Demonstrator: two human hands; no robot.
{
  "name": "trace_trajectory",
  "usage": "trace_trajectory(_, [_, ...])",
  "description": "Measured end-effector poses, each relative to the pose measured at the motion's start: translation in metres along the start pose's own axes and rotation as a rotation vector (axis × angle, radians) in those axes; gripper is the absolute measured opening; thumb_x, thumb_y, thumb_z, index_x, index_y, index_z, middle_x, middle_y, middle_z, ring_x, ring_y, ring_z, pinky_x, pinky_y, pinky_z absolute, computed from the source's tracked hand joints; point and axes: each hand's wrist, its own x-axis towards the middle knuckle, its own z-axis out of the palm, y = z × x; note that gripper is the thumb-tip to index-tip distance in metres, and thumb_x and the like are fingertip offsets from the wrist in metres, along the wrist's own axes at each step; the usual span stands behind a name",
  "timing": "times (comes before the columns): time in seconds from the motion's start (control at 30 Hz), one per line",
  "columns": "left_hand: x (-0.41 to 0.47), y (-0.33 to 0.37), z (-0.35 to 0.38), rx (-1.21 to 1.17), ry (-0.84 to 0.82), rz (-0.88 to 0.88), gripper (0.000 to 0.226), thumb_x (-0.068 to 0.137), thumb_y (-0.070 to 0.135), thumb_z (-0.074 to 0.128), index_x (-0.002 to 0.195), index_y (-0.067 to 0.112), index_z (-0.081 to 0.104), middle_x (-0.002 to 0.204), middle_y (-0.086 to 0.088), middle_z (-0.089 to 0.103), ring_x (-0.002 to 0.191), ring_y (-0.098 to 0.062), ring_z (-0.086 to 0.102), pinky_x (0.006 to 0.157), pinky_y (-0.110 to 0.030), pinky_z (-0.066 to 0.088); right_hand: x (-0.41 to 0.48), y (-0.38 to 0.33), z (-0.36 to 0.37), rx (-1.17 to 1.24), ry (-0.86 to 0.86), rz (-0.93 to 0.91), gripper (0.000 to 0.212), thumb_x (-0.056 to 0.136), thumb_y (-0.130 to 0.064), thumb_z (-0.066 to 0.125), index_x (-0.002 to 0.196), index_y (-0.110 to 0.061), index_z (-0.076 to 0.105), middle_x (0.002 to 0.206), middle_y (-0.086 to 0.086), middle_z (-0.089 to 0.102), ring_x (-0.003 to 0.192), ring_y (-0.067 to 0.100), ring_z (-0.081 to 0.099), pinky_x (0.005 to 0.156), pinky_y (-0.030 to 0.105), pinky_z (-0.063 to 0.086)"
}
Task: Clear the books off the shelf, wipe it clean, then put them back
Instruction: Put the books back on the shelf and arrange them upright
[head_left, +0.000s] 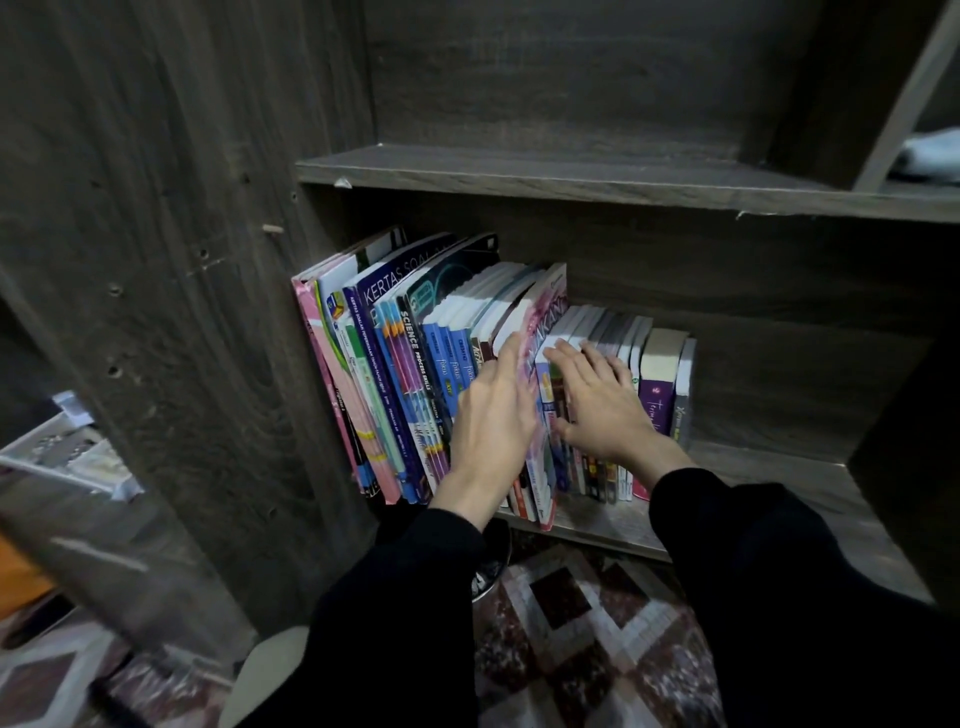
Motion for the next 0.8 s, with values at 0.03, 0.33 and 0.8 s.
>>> trace_trajectory(0.03, [-0.005, -0.002, -0.001, -0.021, 0.001, 0.006, 0.05, 0.096, 0.01, 0.05, 0.144, 0.012, 0.036, 0.114, -0.011, 0.064, 0.074, -0.012, 0.063, 0.077, -0.015, 0.049, 0.0, 0.0, 0.0, 0.004, 0.0, -0.001, 0.084, 0.086, -0.028, 0.059, 0.152, -0.025, 0.008, 0.161, -0.001, 0.005, 0.147, 0.02, -0.002, 0.115, 0.039, -0.01])
trace_trajectory(0.33, [-0.033, -0.024, 0.0, -0.098, 0.106, 0.011, 0.054, 0.092, 0.017, 0.058, 0.142, 0.021, 0.04, 0.094, -0.003, 0.065, 0.047, -0.001, 0.047, 0.05, -0.02, 0.049, 0.003, 0.004, 0.005, 0.009, 0.011, -0.018, 0.085, 0.085, -0.029, 0.06, 0.151, -0.025, 0.008, 0.16, 0.0, 0.007, 0.147, 0.022, -0.001, 0.116, 0.041, -0.009])
trace_trajectory(0.8, [-0.038, -0.022, -0.011, -0.184, 0.009, -0.105, 0.065, 0.091, 0.007, 0.057, 0.14, 0.028, 0.018, 0.055, -0.004, 0.056, 0.038, -0.017, 0.048, 0.036, -0.035, 0.043, 0.001, 0.002, 0.001, 0.001, -0.015, -0.01, 0.084, 0.086, -0.035, 0.059, 0.151, -0.022, 0.008, 0.161, 0.002, 0.006, 0.147, 0.023, -0.001, 0.117, 0.042, -0.006])
